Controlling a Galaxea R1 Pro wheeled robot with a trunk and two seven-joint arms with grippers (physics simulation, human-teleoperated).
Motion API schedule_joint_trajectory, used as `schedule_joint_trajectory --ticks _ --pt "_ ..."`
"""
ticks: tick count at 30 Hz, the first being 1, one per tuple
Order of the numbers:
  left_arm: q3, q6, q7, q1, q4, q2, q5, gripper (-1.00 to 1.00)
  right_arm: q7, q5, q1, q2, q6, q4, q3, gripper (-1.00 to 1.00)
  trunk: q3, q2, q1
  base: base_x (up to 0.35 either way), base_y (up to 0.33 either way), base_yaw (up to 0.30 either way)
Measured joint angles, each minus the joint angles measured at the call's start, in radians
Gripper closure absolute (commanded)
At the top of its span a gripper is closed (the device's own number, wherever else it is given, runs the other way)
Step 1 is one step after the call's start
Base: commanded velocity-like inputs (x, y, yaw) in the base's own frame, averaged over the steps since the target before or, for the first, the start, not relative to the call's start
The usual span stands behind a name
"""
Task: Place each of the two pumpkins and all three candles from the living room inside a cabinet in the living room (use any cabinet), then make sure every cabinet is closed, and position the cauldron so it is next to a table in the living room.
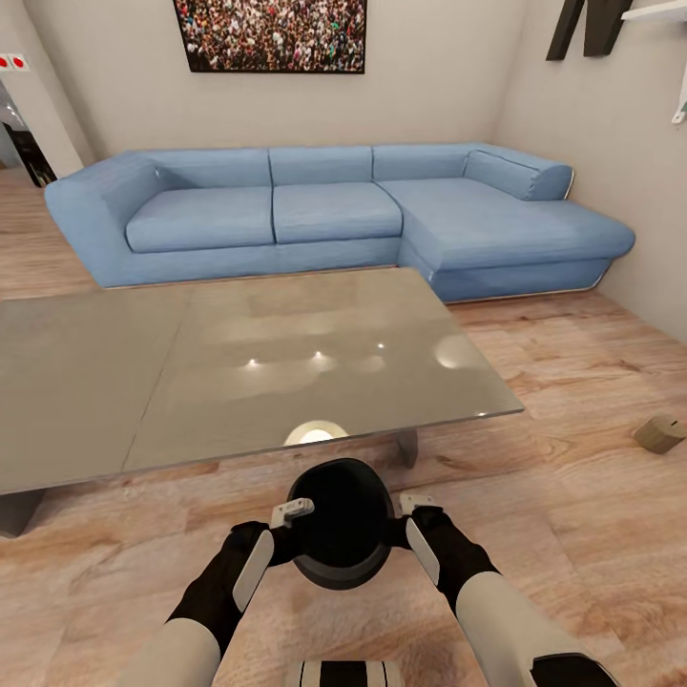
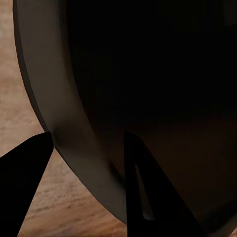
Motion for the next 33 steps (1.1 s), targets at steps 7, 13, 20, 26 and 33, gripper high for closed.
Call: schedule_joint_trajectory --ticks 7,13,20,26,33 --pt "0.009 0.001 -0.003 0.001 0.008 0.000 -0.018 -1.00 0.037 -0.028 0.001 0.000 -0.005 -0.001 0.010 -1.00 -0.001 0.000 0.001 0.000 0.000 0.000" --pt "0.009 0.001 -0.004 0.000 0.008 0.000 -0.018 -1.00 0.038 -0.029 0.001 0.000 -0.004 -0.001 0.009 -1.00 -0.001 0.000 0.001 0.000 0.000 0.000" --pt "0.009 0.001 -0.004 0.000 0.008 0.000 -0.017 -1.00 0.037 -0.029 0.001 0.000 -0.004 -0.001 0.009 -1.00 0.015 0.001 0.000 0.000 0.000 0.000" --pt "0.009 0.004 -0.004 0.001 -0.024 0.000 -0.017 -1.00 0.037 -0.029 0.001 0.000 -0.004 -0.001 0.009 -1.00 0.038 0.003 -0.003 0.000 0.000 0.000" --pt "0.069 0.009 -0.005 0.000 -0.033 0.000 -0.016 -1.00 0.037 -0.029 0.001 0.000 -0.003 -0.001 0.008 -1.00 0.065 0.004 -0.006 0.000 0.000 0.000"
